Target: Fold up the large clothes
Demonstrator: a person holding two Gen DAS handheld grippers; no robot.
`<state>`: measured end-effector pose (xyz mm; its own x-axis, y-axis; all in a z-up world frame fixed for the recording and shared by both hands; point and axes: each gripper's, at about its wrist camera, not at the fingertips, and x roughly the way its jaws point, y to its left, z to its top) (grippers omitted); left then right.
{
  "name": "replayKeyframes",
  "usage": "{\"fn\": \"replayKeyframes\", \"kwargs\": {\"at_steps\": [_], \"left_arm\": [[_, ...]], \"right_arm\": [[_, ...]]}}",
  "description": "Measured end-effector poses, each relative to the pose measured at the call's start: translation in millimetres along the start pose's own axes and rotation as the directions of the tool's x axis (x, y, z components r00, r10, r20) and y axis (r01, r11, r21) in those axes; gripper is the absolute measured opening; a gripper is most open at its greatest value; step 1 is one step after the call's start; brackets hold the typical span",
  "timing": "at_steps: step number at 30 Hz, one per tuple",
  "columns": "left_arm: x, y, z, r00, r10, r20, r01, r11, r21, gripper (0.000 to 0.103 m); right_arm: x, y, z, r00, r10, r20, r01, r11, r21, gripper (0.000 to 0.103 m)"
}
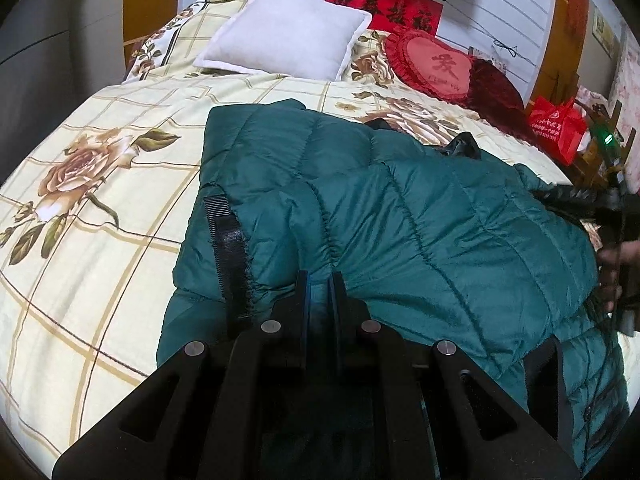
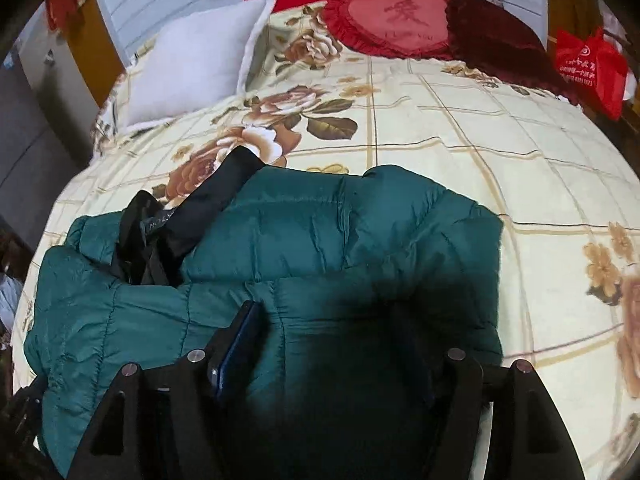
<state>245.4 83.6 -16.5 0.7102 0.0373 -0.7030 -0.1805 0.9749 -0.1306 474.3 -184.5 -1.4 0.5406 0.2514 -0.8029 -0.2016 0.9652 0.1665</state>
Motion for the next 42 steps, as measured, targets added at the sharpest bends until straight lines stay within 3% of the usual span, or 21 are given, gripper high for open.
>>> {"fn": "replayKeyframes", "kwargs": {"at_steps": [4,6,8,13,14,17,19,23,26,28,34,42], "left_arm": [[1,-2,1,1.000,0.008,-0.004,-0.008,1.000,0.004,0.009],[2,-3,1,1.000,0.012,-0.006,-0.012,1.000,0.007,0.009],[2,-3,1,1.000,0.017,-0.007,-0.016,1.000,0.008,0.009],[5,-5,0,0.999,0.034,-0.016,-0.034,0.999,0.022,0.009],[6,-6,0,0.999,0.039,-0.019,-0.038,0.999,0.026,0.009],[7,-10,0,0.998,0.062,-0.021,-0.061,0.997,0.047,0.009],[7,-12,0,0.997,0.072,-0.021,-0.071,0.996,0.059,0.009],[0,-12,6,0.997,0.068,-0.044,-0.063,0.993,0.098,0.009],[-21,1,14,0.995,-0.001,-0.098,0.008,0.998,0.065,0.009],[-45,12,16,0.995,-0.042,-0.089,0.047,0.997,0.064,0.009],[-101,58,-16,0.995,0.007,-0.101,0.003,0.995,0.099,0.009],[-131,106,-94,0.986,0.044,-0.163,-0.034,0.998,0.061,0.009]], "right_arm": [[-49,21,1,0.991,-0.050,0.124,0.052,0.999,-0.015,0.065],[-69,35,-9,0.985,-0.001,0.170,0.007,0.999,-0.035,0.081],[-82,53,-29,0.982,0.024,0.186,-0.013,0.998,-0.063,0.089],[-36,71,-74,0.997,-0.039,0.063,0.045,0.994,-0.100,0.098],[-36,71,-76,0.996,-0.038,0.084,0.047,0.994,-0.102,0.100],[-38,69,-66,0.999,-0.034,0.028,0.037,0.994,-0.099,0.100],[-54,70,-60,0.997,-0.070,0.014,0.071,0.992,-0.108,0.100],[-128,53,-76,0.986,-0.126,0.109,0.138,0.984,-0.112,0.100],[-172,24,-103,0.992,-0.101,0.072,0.107,0.991,-0.085,0.100],[-197,5,-131,0.994,-0.100,0.036,0.102,0.992,-0.080,0.100],[-236,-36,-222,0.997,-0.081,0.007,0.081,0.996,-0.034,0.100],[-224,-44,-307,1.000,-0.004,-0.028,0.006,0.998,0.058,0.100]]}}
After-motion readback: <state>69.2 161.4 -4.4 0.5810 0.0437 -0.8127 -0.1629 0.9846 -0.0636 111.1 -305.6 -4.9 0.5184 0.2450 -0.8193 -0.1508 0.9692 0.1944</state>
